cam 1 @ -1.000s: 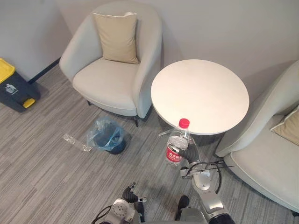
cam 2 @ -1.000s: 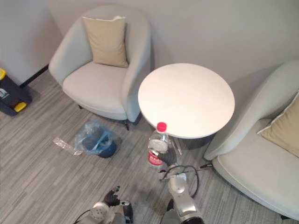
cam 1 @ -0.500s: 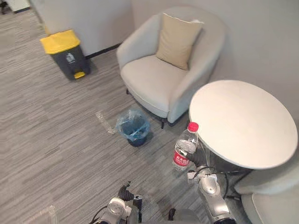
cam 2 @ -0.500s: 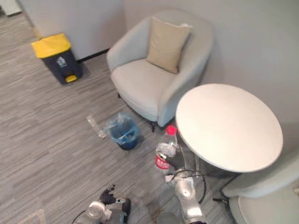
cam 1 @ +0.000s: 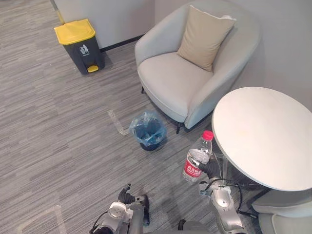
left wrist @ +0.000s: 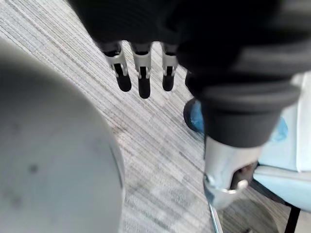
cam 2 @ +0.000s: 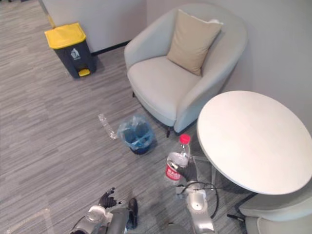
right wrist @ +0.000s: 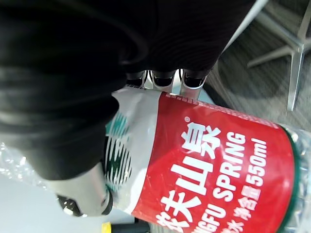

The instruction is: Gather rubbish on tea table into small bin, then transfer packed bag to large trash can.

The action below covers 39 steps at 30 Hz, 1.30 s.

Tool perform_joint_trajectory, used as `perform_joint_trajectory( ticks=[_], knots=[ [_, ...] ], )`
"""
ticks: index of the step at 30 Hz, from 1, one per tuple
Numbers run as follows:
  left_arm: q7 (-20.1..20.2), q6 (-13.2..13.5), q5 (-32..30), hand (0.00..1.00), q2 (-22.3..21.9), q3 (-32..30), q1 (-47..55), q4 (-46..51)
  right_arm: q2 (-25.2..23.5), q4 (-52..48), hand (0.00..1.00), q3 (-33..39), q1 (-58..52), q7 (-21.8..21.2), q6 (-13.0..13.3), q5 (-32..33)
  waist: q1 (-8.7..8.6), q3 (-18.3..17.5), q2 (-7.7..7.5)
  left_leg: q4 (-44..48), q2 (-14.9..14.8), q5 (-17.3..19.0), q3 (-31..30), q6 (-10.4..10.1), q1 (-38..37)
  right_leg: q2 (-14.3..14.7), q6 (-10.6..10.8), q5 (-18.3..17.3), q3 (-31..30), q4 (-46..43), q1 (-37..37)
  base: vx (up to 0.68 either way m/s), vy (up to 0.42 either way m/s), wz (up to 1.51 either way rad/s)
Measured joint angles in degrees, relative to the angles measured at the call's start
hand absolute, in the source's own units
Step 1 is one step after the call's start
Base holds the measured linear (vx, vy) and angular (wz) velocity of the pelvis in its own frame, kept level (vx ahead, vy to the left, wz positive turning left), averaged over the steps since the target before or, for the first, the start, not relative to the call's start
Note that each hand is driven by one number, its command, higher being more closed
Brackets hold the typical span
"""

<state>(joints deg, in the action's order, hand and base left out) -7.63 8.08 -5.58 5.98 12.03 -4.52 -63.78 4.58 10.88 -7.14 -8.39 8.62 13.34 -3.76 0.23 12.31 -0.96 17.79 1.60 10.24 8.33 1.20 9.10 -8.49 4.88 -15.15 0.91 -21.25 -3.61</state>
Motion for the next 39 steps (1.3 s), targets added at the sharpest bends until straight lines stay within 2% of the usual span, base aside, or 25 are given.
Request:
perform_joint_trajectory(
  ticks=[2,3,4,5,8,9,10,11,12,13,15,16,18,19,20,22,23,24,25,26,27,28,30,34,39],
  knots=[
    [-0.04,-0.09,-0.88,0.00,0.75,3.19,0.07,-0.50,-0.09,0.02,1.00,-0.94,-0.08,-0.54,0.00,-0.18,-0.64,0.13,-0.30,-2.94,0.61,0.30,0.54,0.59,-5.50,-0.81,1.92,2.18,-2.37,-19.02,7.31,0.27,0.108,-0.12],
    [-0.04,-0.12,-1.14,0.00,0.91,3.86,0.09,-0.56,-0.09,0.02,1.00,-1.12,-0.10,-0.67,-0.01,-0.20,-1.02,0.10,-0.36,-3.20,0.61,0.43,0.41,0.75,-6.44,-0.90,1.77,1.75,-2.49,-21.89,8.28,0.27,0.048,0.10],
    [-0.16,-0.14,-1.10,0.00,1.18,4.54,0.13,-1.10,-0.06,0.05,1.00,-1.59,0.03,-0.76,0.01,-0.31,-1.17,-0.04,-0.41,-4.14,0.61,0.39,0.10,0.86,-8.64,-0.95,0.66,0.24,-1.51,-25.54,10.73,0.26,0.016,0.11],
    [-0.60,-0.28,-1.09,0.00,1.20,4.45,0.14,-1.09,-0.02,0.57,1.00,-2.04,0.68,-0.84,0.02,-0.32,-1.27,-0.03,-0.42,-4.74,0.22,0.39,-0.25,0.87,-10.00,-0.46,0.02,-1.36,-0.67,-25.31,12.44,0.25,-0.002,0.08],
    [-1.10,-1.15,-0.68,0.00,0.87,2.64,0.31,-1.19,0.04,3.05,1.00,-2.12,2.01,-1.11,0.03,-0.29,-1.50,0.07,-0.19,-5.09,-1.29,0.39,-1.62,0.86,-11.48,1.47,-0.87,-2.77,0.79,-18.87,14.44,0.18,-0.078,0.23],
    [-1.12,-1.17,-0.19,0.00,0.90,2.27,0.46,-1.20,0.04,3.99,1.00,-2.12,2.39,-1.26,-0.03,-0.28,-1.56,0.23,0.10,-5.71,-2.40,0.37,-2.72,0.83,-12.24,2.98,-1.03,-2.45,0.84,-12.32,14.85,0.20,-0.156,0.41],
    [-1.10,-1.14,0.34,0.00,1.05,1.80,0.83,-1.27,-0.07,4.01,1.00,-2.14,2.22,-1.30,-0.04,-0.22,-1.66,0.04,-0.25,-5.89,-2.85,0.30,-3.90,0.31,-12.35,4.10,-0.87,1.67,0.38,-1.77,14.71,0.24,-0.191,0.44],
    [-1.02,-1.12,0.48,0.00,1.13,1.53,1.00,-1.34,-0.12,4.00,1.00,-2.15,2.11,-1.29,-0.03,-0.14,-1.66,-0.17,-0.64,-5.89,-2.71,0.26,-4.21,0.23,-12.31,4.06,-0.83,4.03,0.18,1.50,14.33,0.21,-0.192,0.64],
    [-1.12,-1.26,0.68,0.00,0.55,0.14,0.94,-2.03,0.38,4.12,1.00,-2.12,1.57,-1.33,0.01,-0.03,-1.80,-0.81,-1.04,-5.52,-1.74,2.35,-7.04,-3.45,-13.00,3.51,-2.59,13.29,-0.09,5.17,14.47,0.18,-0.177,0.42],
    [-1.07,-1.31,0.71,0.00,0.09,-0.29,0.96,-2.32,0.74,4.46,1.00,-2.20,1.81,-1.37,-0.18,-0.08,-1.79,-0.86,-0.32,-5.61,-2.45,2.45,-7.35,-3.65,-13.18,3.98,-2.78,13.46,0.37,4.97,14.23,0.22,-0.208,0.44],
    [-1.06,-1.15,0.60,0.00,-1.18,-1.58,1.77,-2.61,1.66,4.58,1.00,-2.10,1.41,-1.37,-0.44,0.04,-1.80,-1.84,2.14,-5.71,-5.00,2.87,-8.76,-4.45,-13.08,5.96,-3.39,13.59,2.06,9.32,11.50,0.21,-0.190,0.18],
    [-1.03,-1.23,0.56,0.00,-1.34,-1.74,1.77,-2.76,1.78,4.59,1.00,-2.07,1.27,-1.40,-0.45,0.10,-1.92,-1.90,2.42,-5.71,-5.49,2.95,-9.39,-4.60,-12.99,6.51,-3.68,13.78,2.71,10.32,10.85,0.17,-0.182,0.39],
    [-0.94,-1.25,0.19,0.00,-1.32,-2.04,1.76,-2.77,1.79,4.58,1.00,-1.95,0.53,-1.38,-0.44,0.60,-2.44,-1.70,2.30,-4.63,-6.60,2.46,-10.68,-5.69,-12.10,7.15,-4.33,13.66,4.90,12.73,8.52,0.09,-0.124,0.58],
    [-0.96,-1.19,-0.11,0.00,-1.30,-2.17,1.57,-2.28,1.78,4.60,1.00,-1.98,0.13,-1.38,-0.47,1.39,-2.45,-1.32,1.65,-0.25,-6.84,2.47,-10.65,-6.05,-10.39,7.15,-4.26,12.78,6.02,14.20,7.10,0.04,-0.095,0.67],
    [-0.96,-1.22,-0.07,0.00,-1.28,-2.21,1.02,-1.80,1.73,4.63,1.00,-2.06,-0.11,-1.39,-0.47,1.55,-2.19,-0.86,1.31,6.52,-7.14,2.37,-10.43,-6.24,-7.44,6.99,-4.37,12.75,7.24,15.50,5.38,0.03,-0.072,0.60],
    [-1.02,-1.18,0.07,0.00,-1.11,-2.48,0.87,-1.09,2.11,5.37,1.00,-2.32,-0.19,-1.41,-0.44,1.58,-1.10,-0.65,1.06,12.30,-7.62,2.06,-9.02,-7.51,-4.88,6.71,-4.94,12.94,7.44,16.67,3.32,0.03,-0.007,0.14],
    [-1.08,-1.14,0.18,0.00,-1.54,-2.80,0.89,-1.05,2.14,5.96,1.00,-2.48,-0.18,-1.43,-0.45,1.58,-0.39,-0.76,1.28,10.63,-8.14,3.10,-8.11,-6.85,-5.04,6.70,-4.97,12.91,7.43,17.16,2.65,0.04,0.024,-0.05],
    [-1.03,-1.15,0.19,0.00,-1.71,-2.79,0.93,-1.05,2.20,6.00,1.00,-2.46,-0.21,-1.43,-0.46,1.57,-0.40,-0.85,1.59,8.99,-8.17,3.08,-8.13,-6.78,-5.09,6.71,-4.88,12.94,7.43,17.39,2.47,0.04,0.088,-0.02],
    [-1.07,-1.18,0.38,0.00,-1.99,-2.81,1.03,-1.02,2.27,6.02,1.00,-2.16,-0.17,-1.37,-0.46,1.57,-0.44,-0.94,2.14,3.14,-8.13,2.49,-8.43,-6.15,-5.14,6.55,-4.41,13.07,7.41,17.73,2.50,0.06,0.142,0.06],
    [-1.06,-1.20,0.64,0.00,-1.91,-2.81,1.02,-0.93,2.40,6.20,1.00,-1.89,-0.09,-1.29,-0.47,1.56,-0.41,-0.85,2.51,-2.25,-7.97,0.07,-9.48,-6.99,-5.22,6.58,-3.79,13.38,7.38,17.73,2.59,0.08,0.174,0.01],
    [-1.13,-1.19,0.65,0.00,-1.65,-2.80,0.94,-0.93,2.34,6.66,1.00,-1.93,0.07,-1.28,-0.54,1.56,-0.28,-0.94,2.31,-3.19,-7.49,-0.38,-9.31,-7.05,-5.83,6.22,-3.61,13.47,6.88,17.69,2.59,0.10,0.160,-0.01],
    [-1.16,-1.25,0.61,0.00,-1.02,-2.37,1.04,-1.03,2.20,7.09,1.00,-2.09,-0.04,-1.31,-0.66,1.52,-0.08,-1.01,1.15,-5.12,-6.15,-1.36,-9.18,-6.44,-7.02,5.34,-2.83,13.80,6.67,18.32,2.58,0.10,0.148,-0.04],
    [-1.13,-1.34,0.64,0.00,-0.15,-1.81,0.79,-1.02,1.93,8.26,1.00,-2.20,0.07,-1.58,-0.74,1.41,-0.14,-1.01,0.35,-5.37,-4.96,-1.32,-8.76,-6.23,-7.08,4.35,-2.13,14.16,6.46,18.98,2.50,0.10,0.141,0.01],
    [-1.06,-1.30,0.53,0.00,-0.03,-0.78,0.79,-0.99,2.00,8.96,1.00,-2.15,0.21,-1.75,-1.14,0.16,0.02,-1.04,0.43,-5.75,-2.14,-1.80,-10.09,-5.46,-7.74,1.98,-1.42,14.30,6.88,20.22,1.06,0.08,0.105,0.12],
    [-1.02,-1.21,0.53,0.00,0.27,1.30,0.85,-1.01,1.97,12.93,1.00,-2.04,0.84,-1.19,-1.36,-1.48,0.16,-1.56,0.28,-7.09,-1.14,-2.60,-12.80,-4.21,-8.29,1.64,-1.34,14.26,8.68,21.49,-0.57,0.02,0.005,0.23]
  ],
)
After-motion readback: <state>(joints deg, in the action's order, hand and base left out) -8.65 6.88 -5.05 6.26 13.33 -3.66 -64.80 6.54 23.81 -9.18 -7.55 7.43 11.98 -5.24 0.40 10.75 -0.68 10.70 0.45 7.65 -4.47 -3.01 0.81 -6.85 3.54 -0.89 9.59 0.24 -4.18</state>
